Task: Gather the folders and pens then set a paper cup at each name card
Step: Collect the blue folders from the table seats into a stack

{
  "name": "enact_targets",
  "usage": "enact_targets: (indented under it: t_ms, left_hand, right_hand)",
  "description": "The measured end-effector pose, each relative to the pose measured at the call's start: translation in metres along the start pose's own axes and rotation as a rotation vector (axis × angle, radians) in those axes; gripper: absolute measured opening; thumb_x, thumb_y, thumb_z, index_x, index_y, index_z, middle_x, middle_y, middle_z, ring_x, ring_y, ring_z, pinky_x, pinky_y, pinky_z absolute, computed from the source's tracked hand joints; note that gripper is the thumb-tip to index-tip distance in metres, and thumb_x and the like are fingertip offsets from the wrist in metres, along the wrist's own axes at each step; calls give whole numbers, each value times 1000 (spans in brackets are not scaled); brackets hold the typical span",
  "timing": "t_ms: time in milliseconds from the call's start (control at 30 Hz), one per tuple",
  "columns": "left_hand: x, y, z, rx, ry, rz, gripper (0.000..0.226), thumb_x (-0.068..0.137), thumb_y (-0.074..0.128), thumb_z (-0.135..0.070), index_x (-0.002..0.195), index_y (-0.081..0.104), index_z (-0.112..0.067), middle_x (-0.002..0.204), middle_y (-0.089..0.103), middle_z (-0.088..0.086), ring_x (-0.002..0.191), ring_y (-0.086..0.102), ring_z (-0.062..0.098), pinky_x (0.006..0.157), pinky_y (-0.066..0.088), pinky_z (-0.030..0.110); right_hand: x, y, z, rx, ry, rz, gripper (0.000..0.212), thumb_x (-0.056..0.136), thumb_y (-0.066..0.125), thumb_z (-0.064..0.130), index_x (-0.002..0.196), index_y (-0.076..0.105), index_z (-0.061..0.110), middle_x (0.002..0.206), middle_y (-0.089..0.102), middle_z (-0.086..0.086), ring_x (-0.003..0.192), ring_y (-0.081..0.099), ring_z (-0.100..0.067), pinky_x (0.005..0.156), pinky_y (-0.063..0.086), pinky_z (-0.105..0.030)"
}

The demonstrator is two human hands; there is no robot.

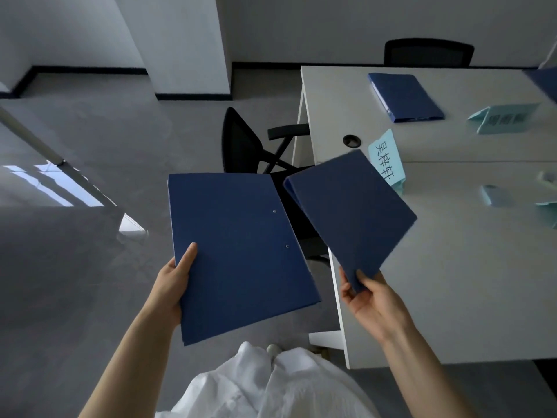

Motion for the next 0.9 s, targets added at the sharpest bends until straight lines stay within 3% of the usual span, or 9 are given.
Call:
enact_targets:
  t_ms: [100, 233, 333, 400, 533, 733, 900]
  left_hand:
    - [-3, -8, -2, -23, -1, -29, 35, 91, 58, -49, 106, 65, -19, 99, 74, 4, 85, 72, 23, 64, 56, 34]
    - [-3, -27, -6, -35, -4, -79, 47, 91, 51, -58, 111, 67, -18, 98, 75, 1, 83, 73, 19, 62, 56, 31]
    - [4, -44, -14, -63, -2, -112, 50, 90, 50, -60, 110, 67, -17, 94, 76, 0, 80, 73, 18, 62, 55, 31]
    - [10, -57, -20, -72, -14, -125, 53, 89, 50, -62, 111, 67, -17, 96, 76, 1, 84, 73, 21, 66, 55, 34]
    - [32, -82, -37, -79, -7, -128, 56, 87, 52, -63, 113, 68, -16, 98, 77, 4, 86, 74, 25, 70, 56, 37]
    - [81, -133, -95, -64, 36, -111, 29, 89, 62, -46, 99, 64, -18, 84, 76, 2, 70, 73, 19, 57, 56, 30]
    - [127, -179, -147, -45, 51, -104, 20, 89, 66, -36, 98, 64, -17, 87, 75, 5, 71, 72, 21, 61, 56, 33]
  right_hand:
    - [2, 11, 7, -249, 22, 95, 41, 89, 50, 1, 124, 57, 22, 114, 67, -10, 85, 71, -21, 54, 53, -24]
    - [9, 25, 7, -620, 51, 161, 42, 91, 49, -1, 120, 61, 28, 115, 65, -6, 86, 69, -18, 56, 54, -29]
    - [18, 48, -1, -814, 103, 262, 46, 92, 49, -3, 125, 57, 27, 120, 68, -3, 103, 68, -21, 73, 59, -36]
    - [26, 69, -14, -878, 142, 324, 46, 92, 47, -6, 127, 56, 22, 121, 68, -2, 108, 66, -20, 80, 58, -34]
    - [48, 112, -46, -983, 203, 386, 44, 91, 48, -6, 127, 55, 19, 122, 67, -4, 109, 66, -18, 77, 57, -28]
    - [98, 197, -105, -1126, 248, 422, 44, 94, 49, -1, 132, 52, 21, 126, 65, -1, 118, 61, -19, 100, 47, -41]
    - [136, 271, -138, -1316, 225, 379, 32, 93, 55, 7, 120, 60, 23, 114, 70, 0, 105, 67, -15, 89, 53, -33]
Point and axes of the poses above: each hand's wrist, its own x-axis towards the middle knuckle, its own y-axis out of the palm, z = x × y, the point moved 3 cm from there along x, towards the middle knuckle
